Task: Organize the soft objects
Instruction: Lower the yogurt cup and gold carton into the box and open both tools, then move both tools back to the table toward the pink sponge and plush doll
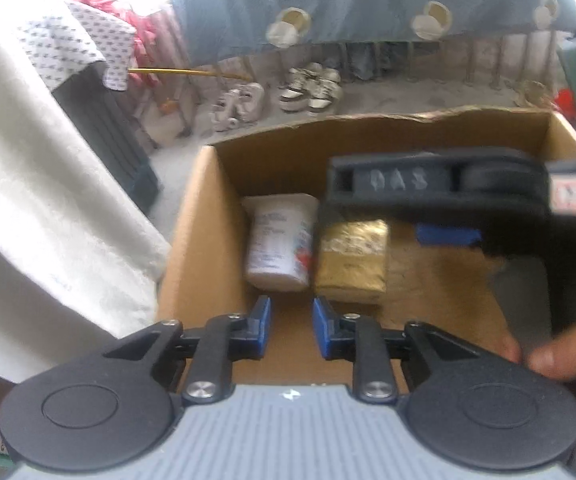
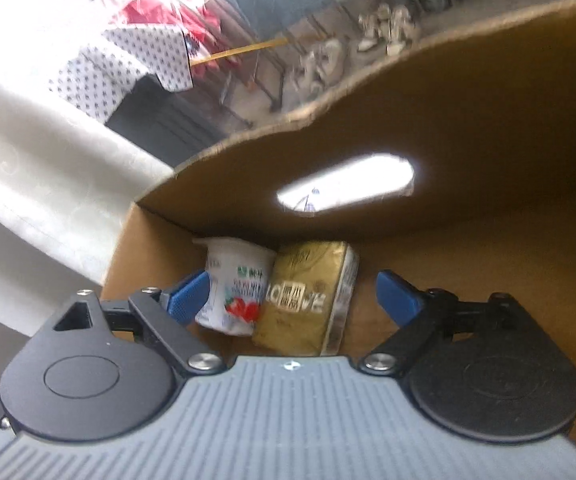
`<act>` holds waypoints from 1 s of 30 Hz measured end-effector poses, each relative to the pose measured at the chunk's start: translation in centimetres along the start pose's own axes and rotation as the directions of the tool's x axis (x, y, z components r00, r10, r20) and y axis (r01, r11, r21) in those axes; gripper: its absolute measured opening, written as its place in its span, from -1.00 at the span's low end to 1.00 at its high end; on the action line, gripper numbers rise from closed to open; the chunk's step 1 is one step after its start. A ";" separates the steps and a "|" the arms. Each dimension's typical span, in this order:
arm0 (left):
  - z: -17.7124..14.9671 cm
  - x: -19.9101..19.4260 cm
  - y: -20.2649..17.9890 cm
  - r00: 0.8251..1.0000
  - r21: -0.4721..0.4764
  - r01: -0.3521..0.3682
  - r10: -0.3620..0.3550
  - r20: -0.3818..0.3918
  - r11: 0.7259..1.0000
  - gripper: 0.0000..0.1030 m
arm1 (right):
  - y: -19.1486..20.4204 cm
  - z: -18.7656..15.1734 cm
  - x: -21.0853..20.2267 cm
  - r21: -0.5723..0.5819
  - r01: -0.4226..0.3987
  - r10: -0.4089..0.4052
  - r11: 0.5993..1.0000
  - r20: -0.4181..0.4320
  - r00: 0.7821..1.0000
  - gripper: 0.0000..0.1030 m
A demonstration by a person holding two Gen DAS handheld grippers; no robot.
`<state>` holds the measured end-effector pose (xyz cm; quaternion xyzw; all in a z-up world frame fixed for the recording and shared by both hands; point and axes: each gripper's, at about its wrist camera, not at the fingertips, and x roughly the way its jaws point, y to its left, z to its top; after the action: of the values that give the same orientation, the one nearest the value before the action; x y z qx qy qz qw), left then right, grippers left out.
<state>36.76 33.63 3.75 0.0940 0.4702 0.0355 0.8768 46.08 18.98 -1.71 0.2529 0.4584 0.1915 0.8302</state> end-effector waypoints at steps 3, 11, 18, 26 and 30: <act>-0.1 0.1 -0.8 0.999 0.005 0.031 -0.031 -0.016 1.000 -0.55 | -0.6 -0.1 -0.8 0.011 0.108 -0.108 0.994 0.030 0.994 0.72; 0.0 2.2 -2.2 0.984 0.005 0.161 -0.160 -0.073 0.987 -0.67 | -1.9 0.0 0.8 0.063 0.066 -0.062 0.996 -0.070 0.996 -0.56; 0.9 4.9 -2.3 0.987 -0.086 0.139 -0.146 -0.074 0.987 -0.84 | -1.1 -0.1 1.7 0.062 0.036 -0.032 0.997 -0.066 0.997 -0.52; 3.0 5.2 -3.7 0.995 -0.077 0.072 -0.077 -0.062 0.994 -0.81 | -1.2 -0.2 0.6 0.076 0.042 -0.041 0.996 -0.026 0.999 -0.52; 2.8 2.0 -4.1 0.997 -0.013 0.023 -0.024 -0.076 1.000 -0.74 | -0.3 0.2 -1.6 0.028 -0.016 0.014 0.999 0.052 0.999 -0.51</act>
<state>40.08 29.55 2.80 0.0817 0.5040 0.0318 0.8593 45.47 17.87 -0.75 0.2729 0.4375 0.1847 0.8366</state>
